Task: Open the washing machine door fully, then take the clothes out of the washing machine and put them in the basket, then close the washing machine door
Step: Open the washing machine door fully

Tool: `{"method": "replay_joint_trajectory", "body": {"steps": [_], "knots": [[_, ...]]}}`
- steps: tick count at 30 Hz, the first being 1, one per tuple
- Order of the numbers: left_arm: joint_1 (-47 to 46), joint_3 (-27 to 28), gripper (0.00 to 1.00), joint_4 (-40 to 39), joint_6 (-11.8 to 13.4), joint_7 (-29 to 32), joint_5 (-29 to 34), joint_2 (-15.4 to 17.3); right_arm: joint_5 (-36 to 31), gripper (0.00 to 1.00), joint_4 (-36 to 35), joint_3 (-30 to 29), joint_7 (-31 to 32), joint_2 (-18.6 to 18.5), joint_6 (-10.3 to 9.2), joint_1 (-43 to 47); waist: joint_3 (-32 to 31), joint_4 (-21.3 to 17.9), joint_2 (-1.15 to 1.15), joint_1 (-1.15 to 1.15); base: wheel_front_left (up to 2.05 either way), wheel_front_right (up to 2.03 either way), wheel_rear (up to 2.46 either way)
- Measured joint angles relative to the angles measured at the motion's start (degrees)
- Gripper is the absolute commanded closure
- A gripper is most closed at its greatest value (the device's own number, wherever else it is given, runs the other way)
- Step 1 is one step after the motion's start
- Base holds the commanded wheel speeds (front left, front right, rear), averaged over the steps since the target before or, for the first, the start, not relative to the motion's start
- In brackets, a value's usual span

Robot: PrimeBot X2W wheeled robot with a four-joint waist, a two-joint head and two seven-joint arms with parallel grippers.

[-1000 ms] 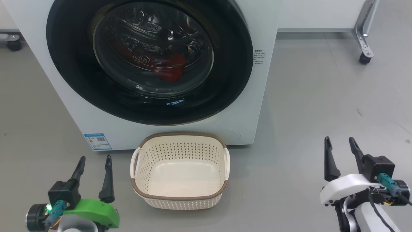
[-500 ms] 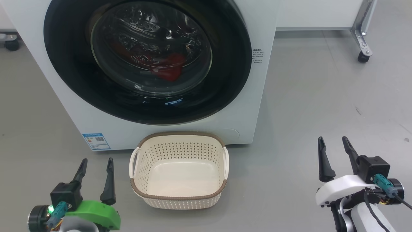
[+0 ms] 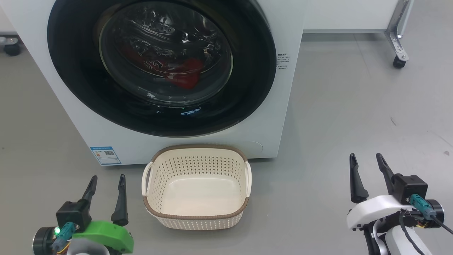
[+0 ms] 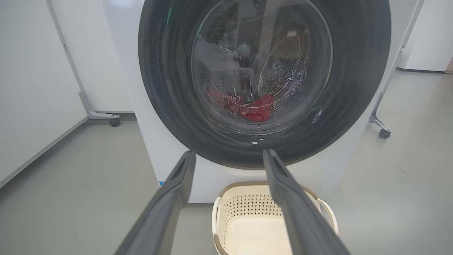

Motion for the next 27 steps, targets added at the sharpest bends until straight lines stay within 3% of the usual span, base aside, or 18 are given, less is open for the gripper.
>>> {"method": "replay_joint_trajectory", "body": {"steps": [6,7,8,9,10,19,27], "knots": [[0.00,0.30,0.00,0.30,-0.40,0.00,0.44,-0.22,-0.49,0.00,0.00,-0.53,0.00,0.10,0.02,0.01,0.08,0.00,0.00,0.00,0.00,0.00,0.00],[0.00,0.35,0.00,0.34,-0.41,0.00,0.45,-0.24,-0.49,0.04,0.00,-0.63,0.00,0.12,0.03,0.01,0.09,0.00,0.00,0.00,0.00,0.00,0.00],[0.00,0.46,0.00,0.34,-0.57,0.00,0.45,-0.26,-0.49,0.30,0.00,-0.71,0.00,0.14,0.03,0.01,0.10,0.00,0.00,0.00,0.00,0.00,0.00],[0.00,0.57,0.00,0.34,-0.66,0.00,0.45,-0.29,-0.49,0.92,0.00,-0.81,0.00,0.16,0.05,0.01,0.12,0.01,0.00,0.00,0.00,0.00,0.00],[0.00,0.63,0.00,0.34,-0.67,0.00,0.56,-0.29,-0.49,1.00,0.00,-0.88,0.00,0.18,0.08,0.01,0.12,0.01,0.00,0.00,0.00,0.00,0.00],[0.00,1.08,0.00,0.58,-1.32,0.00,1.13,-0.60,-0.51,1.00,0.02,-1.25,0.00,0.48,0.76,0.01,0.22,0.05,0.00,0.00,0.00,0.00,0.00],[0.00,1.57,0.00,0.69,-1.69,0.00,1.47,-0.94,1.88,1.00,0.63,-2.99,0.00,1.46,2.63,0.01,0.48,0.14,0.00,0.00,0.00,0.00,0.00]]}}
